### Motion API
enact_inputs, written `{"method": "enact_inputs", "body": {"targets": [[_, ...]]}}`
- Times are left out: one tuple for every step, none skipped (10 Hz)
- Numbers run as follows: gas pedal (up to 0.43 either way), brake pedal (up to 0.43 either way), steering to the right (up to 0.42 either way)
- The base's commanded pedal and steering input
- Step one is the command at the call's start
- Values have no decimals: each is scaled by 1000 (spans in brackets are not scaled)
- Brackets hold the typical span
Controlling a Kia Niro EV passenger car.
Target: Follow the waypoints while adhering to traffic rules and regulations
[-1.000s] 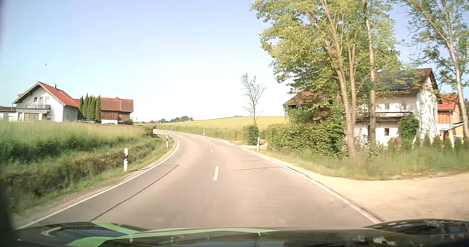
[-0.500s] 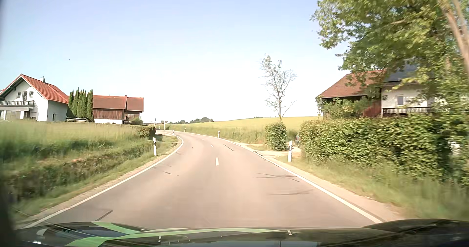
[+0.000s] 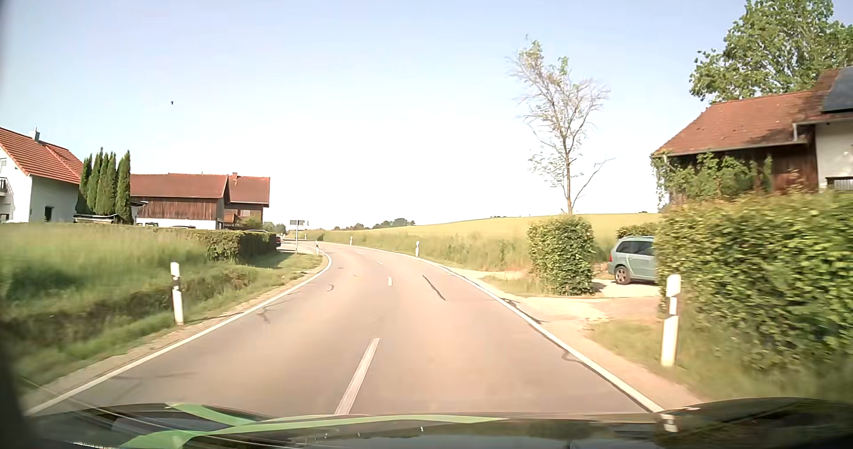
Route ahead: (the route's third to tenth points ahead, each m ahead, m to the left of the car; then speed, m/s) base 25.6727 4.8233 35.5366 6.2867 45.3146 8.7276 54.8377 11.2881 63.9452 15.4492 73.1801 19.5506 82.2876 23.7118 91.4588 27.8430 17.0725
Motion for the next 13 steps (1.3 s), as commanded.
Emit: {"method": "enact_inputs", "body": {"targets": [[209, 0, -35], [209, 0, -35], [189, 0, -36], [177, 0, -36], [177, 0, -37], [177, 0, -37], [177, 0, -39], [189, 0, -41], [189, 0, -44], [189, 0, -44], [189, 0, -44], [197, 0, -44], [197, 0, -44]]}}
